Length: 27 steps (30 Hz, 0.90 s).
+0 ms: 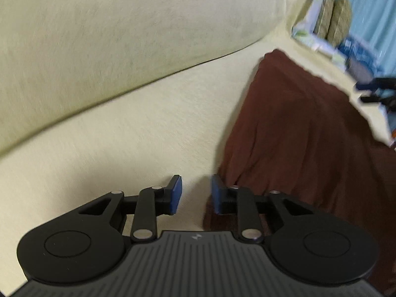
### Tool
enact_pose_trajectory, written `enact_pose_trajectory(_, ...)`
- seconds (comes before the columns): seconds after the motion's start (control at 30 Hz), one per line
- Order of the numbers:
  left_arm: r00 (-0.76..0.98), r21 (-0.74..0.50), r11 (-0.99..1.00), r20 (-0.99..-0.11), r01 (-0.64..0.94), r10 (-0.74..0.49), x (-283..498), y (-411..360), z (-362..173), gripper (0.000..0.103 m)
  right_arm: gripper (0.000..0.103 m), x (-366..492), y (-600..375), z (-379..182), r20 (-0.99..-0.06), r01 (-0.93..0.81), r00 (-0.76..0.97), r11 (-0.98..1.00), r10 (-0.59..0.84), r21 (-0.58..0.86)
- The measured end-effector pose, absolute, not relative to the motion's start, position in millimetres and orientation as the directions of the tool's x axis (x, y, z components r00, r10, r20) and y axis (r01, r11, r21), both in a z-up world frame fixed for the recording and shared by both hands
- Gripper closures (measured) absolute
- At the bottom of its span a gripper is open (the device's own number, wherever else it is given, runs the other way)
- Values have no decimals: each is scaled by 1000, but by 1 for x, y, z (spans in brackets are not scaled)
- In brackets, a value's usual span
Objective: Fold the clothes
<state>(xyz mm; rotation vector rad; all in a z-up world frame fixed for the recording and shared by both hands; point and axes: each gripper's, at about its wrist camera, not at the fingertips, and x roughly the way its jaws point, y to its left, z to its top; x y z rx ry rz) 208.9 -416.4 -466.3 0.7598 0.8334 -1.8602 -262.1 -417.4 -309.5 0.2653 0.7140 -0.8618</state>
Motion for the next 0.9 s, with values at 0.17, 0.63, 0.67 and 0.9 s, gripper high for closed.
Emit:
enact_pose_trajectory(0.17, -417, -266, -338, -733, 903, -537, 217, -417, -459, 84, 58, -236, -418, -313, -684, 762, 433, 644, -587, -70)
enact_pose_trajectory(0.63, -413, -252, -354, -749, 901, -518, 220, -419, -468, 93, 52, -277, -395, -321, -719, 842, 345, 538, -603, -47)
enact_pose_trajectory(0.67, -394, -232, -347, -749, 909, -532, 221, -419, -466, 93, 52, -279, -393, -322, -721, 845, 343, 534, -602, -44)
enact_pose_trajectory(0.9, -312, -207, -242, -754, 948, -578, 232, -424, -462, 80, 52, -304, -382, -317, -704, 883, 314, 468, -638, -30)
